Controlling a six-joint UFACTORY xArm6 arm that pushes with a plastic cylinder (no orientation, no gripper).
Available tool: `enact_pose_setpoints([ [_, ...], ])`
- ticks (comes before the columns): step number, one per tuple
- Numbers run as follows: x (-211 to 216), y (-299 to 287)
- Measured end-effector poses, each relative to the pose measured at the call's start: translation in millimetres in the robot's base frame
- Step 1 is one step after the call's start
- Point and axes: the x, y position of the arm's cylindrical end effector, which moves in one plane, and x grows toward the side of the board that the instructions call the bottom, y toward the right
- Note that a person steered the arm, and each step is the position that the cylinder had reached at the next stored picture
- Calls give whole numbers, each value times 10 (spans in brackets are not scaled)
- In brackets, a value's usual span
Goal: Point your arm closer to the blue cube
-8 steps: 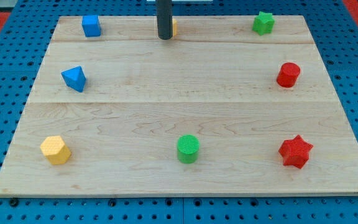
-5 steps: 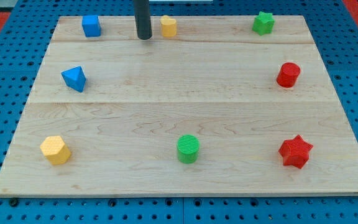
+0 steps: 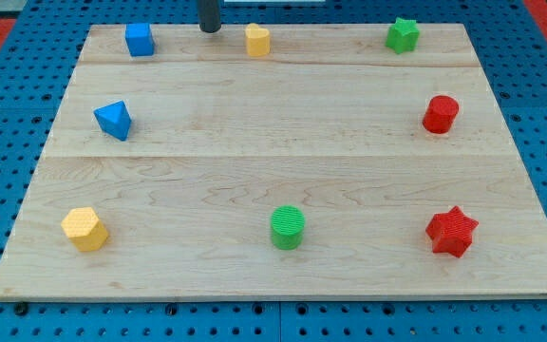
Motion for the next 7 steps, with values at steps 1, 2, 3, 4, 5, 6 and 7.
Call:
enact_pose_setpoints([
  [1,-9,-19],
  [2,-6,-200],
  [3,-12,-239],
  [4,-16,-236],
  [5,-10,-233],
  [6,-15,-347],
  [7,-8,-457],
])
